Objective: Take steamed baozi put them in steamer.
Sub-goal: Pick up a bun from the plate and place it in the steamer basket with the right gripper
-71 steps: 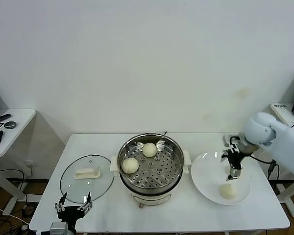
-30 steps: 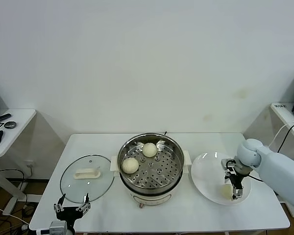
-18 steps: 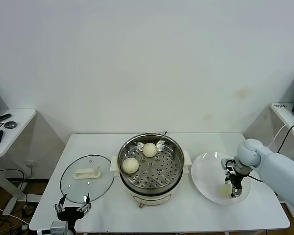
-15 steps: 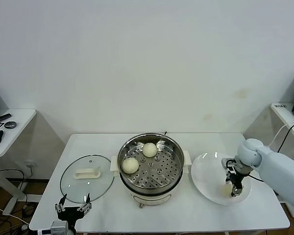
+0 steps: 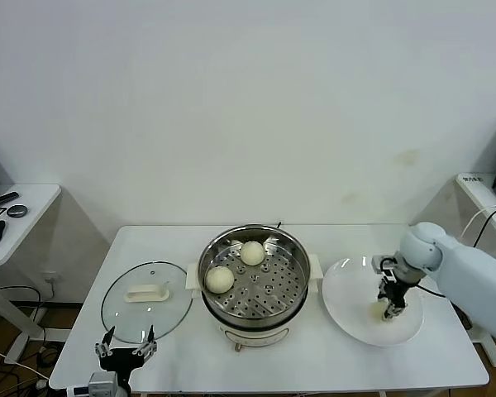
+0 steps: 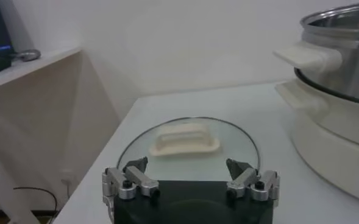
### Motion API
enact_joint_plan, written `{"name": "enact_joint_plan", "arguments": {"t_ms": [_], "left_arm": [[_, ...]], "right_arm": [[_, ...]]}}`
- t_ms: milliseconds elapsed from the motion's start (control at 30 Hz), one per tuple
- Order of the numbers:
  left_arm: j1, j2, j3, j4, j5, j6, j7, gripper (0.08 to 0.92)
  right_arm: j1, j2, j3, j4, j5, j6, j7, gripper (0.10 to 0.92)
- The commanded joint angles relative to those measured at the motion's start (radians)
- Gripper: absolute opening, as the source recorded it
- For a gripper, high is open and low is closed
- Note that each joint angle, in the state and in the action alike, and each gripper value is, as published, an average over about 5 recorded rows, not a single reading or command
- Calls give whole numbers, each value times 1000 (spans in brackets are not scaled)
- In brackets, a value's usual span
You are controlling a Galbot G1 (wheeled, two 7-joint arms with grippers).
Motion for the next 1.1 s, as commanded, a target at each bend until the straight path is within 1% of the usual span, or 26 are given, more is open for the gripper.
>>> {"name": "enact_joint_plan", "arguments": {"t_ms": [33, 233, 333, 400, 467, 567, 633, 767, 867, 933, 1033, 1100], "left_arm": [[-4, 1, -2, 3, 40, -11, -6, 823], [-8, 4, -8, 10, 82, -38, -20, 823], [-7, 4, -9, 3, 82, -41, -22, 823], [-6, 4, -7, -3, 82, -41, -22, 823], [-5, 3, -6, -8, 82, -42, -22, 823], [-6, 0, -5, -13, 81, -43, -23, 823], [-6, -3, -5, -17, 81, -43, -24, 823], [-3, -11, -2, -27, 81, -44, -25, 823], [-3, -19, -1, -35, 80, -44, -25, 823], [-3, -24, 1, -37, 80, -44, -25, 823], [-2, -26, 4, -39, 80, -45, -26, 823], [-1, -27, 6, -39, 80, -45, -26, 823]], "right_arm": [[372, 79, -192, -6, 144, -5, -18, 467], [675, 217, -344, -4, 314, 25, -42, 467], [752, 265, -382, 1, 438, 87, -55, 467], [779, 293, -403, -11, 525, 186, -61, 467], [800, 319, -434, -28, 597, 320, -59, 467], [821, 350, -492, -22, 647, 507, -27, 467], [820, 366, -518, 14, 602, 606, -6, 467], [797, 390, -556, 131, 429, 734, 12, 467], [784, 408, -615, 230, 351, 781, 41, 467], [774, 428, -645, 269, 290, 804, 60, 467], [753, 464, -663, 281, 191, 847, 81, 467], [740, 490, -676, 279, 153, 866, 95, 467]]}}
